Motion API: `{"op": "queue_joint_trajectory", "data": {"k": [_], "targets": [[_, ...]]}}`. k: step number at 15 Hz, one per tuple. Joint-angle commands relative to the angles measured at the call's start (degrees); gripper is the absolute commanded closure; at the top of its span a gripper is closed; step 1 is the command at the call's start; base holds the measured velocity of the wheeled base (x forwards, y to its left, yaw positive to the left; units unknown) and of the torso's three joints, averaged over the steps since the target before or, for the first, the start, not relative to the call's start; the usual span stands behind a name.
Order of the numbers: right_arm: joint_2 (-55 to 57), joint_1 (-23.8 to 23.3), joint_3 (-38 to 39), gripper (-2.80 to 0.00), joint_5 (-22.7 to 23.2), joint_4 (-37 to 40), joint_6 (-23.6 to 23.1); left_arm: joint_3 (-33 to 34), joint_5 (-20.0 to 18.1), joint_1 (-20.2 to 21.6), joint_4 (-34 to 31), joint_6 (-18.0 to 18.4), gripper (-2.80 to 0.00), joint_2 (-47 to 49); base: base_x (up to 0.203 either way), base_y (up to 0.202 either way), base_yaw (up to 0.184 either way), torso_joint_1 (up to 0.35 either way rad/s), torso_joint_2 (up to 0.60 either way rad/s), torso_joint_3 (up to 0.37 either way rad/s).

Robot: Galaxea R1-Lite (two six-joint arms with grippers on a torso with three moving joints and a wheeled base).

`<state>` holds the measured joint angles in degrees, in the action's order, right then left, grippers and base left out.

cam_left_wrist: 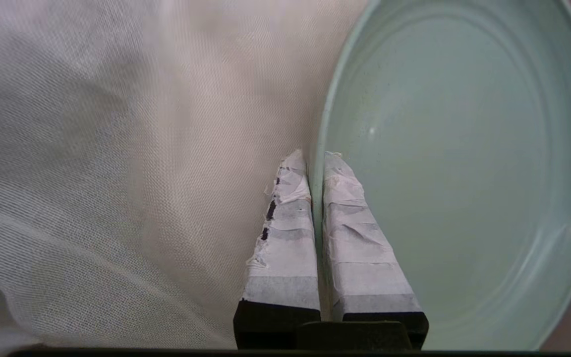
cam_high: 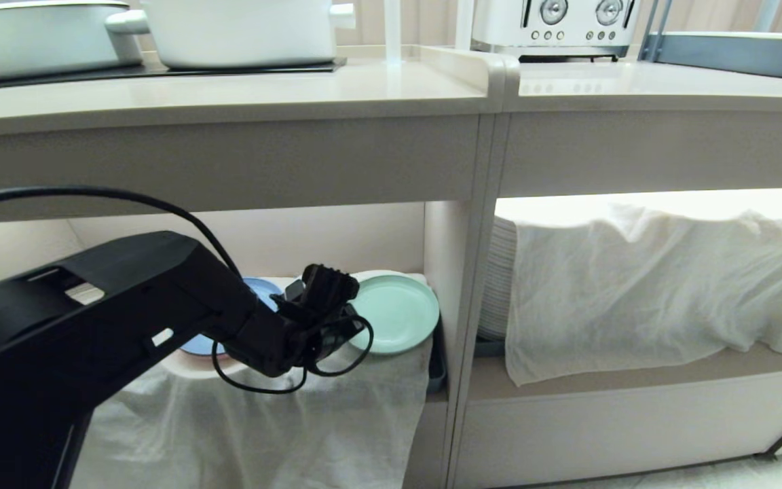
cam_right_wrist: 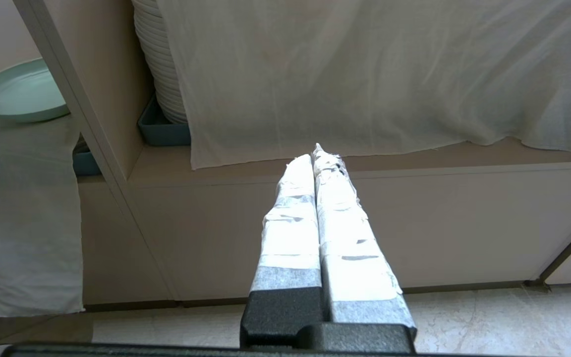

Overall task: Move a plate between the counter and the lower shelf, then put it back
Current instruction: Pick up the plate in the cupboard

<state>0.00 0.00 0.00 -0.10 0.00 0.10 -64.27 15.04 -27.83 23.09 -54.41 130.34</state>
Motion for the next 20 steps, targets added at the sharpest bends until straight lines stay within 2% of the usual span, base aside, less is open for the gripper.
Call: {"op": "queue_joint_trajectory", "data": {"k": [1, 5, 13, 20], "targets": [[0.0, 0.0, 0.0, 0.00, 0.0, 0.0, 0.0, 0.0, 0.2, 0.6, 0.3, -0.4, 0.00, -1.9, 0.000, 0.000, 0.000, 0.000, 0.00, 0.000], [0.0, 0.0, 0.0, 0.00, 0.0, 0.0, 0.0, 0.3, 0.1, 0.7, -1.1, -0.7, 0.00, -3.0, 0.000, 0.000, 0.000, 0.000, 0.00, 0.000], [0.0, 0.0, 0.0, 0.00, 0.0, 0.0, 0.0, 10.5, 0.0, 0.6, -1.5, -3.8, 0.00, -6.1, 0.000, 0.000, 0.000, 0.000, 0.00, 0.000], [0.0, 0.0, 0.0, 0.00, 0.0, 0.0, 0.0, 14.0, 0.0, 0.8, -1.6, -5.7, 0.00, -10.4, 0.000, 0.000, 0.000, 0.000, 0.00, 0.000]]}}
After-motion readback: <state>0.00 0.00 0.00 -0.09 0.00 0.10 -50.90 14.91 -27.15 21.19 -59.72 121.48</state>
